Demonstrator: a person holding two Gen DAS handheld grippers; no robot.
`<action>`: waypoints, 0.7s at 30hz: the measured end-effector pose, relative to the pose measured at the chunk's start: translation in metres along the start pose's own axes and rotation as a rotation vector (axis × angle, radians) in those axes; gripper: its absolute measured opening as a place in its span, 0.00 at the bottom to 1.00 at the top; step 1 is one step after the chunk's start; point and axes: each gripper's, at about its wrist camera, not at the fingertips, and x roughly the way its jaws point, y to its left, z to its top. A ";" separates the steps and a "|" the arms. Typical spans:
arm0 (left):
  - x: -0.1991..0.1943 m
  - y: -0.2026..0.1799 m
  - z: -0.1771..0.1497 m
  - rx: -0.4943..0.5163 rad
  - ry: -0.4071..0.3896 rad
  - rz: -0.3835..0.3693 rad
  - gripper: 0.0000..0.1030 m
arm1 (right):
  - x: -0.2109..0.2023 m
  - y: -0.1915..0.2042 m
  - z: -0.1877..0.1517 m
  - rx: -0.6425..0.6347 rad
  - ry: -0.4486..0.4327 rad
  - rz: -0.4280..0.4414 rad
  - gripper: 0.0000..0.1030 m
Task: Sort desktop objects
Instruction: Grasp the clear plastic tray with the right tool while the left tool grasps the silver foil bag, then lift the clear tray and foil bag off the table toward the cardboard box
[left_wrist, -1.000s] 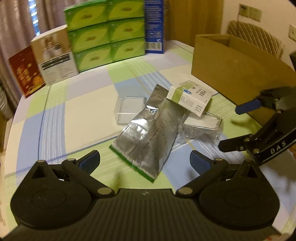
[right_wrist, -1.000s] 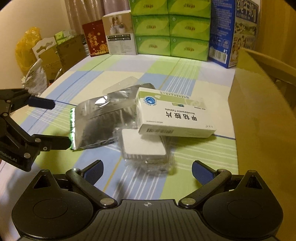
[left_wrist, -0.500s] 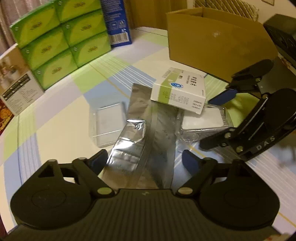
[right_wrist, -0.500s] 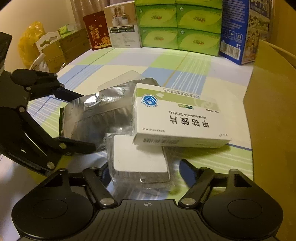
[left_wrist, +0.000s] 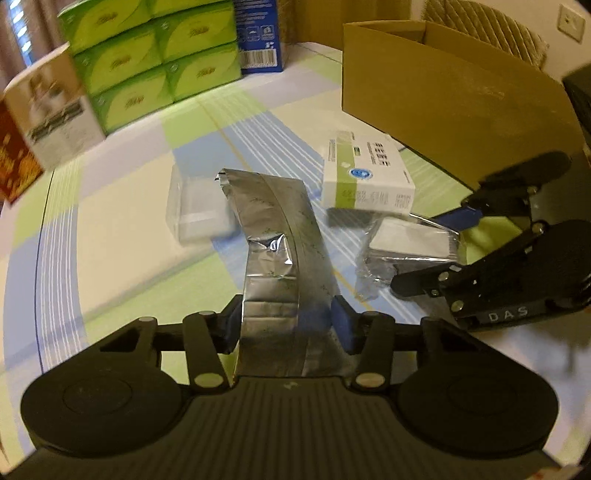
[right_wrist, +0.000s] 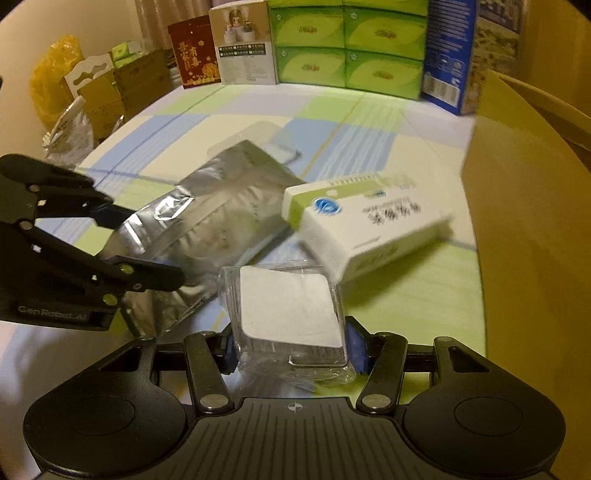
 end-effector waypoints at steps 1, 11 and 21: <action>-0.005 -0.006 -0.006 -0.019 0.005 -0.002 0.43 | -0.005 0.001 -0.006 0.008 0.005 -0.005 0.51; -0.063 -0.054 -0.058 -0.064 0.077 -0.023 0.44 | -0.054 0.023 -0.060 0.061 0.013 -0.028 0.51; -0.066 -0.033 -0.043 -0.199 0.059 -0.013 0.71 | -0.050 0.023 -0.056 0.050 -0.015 -0.015 0.74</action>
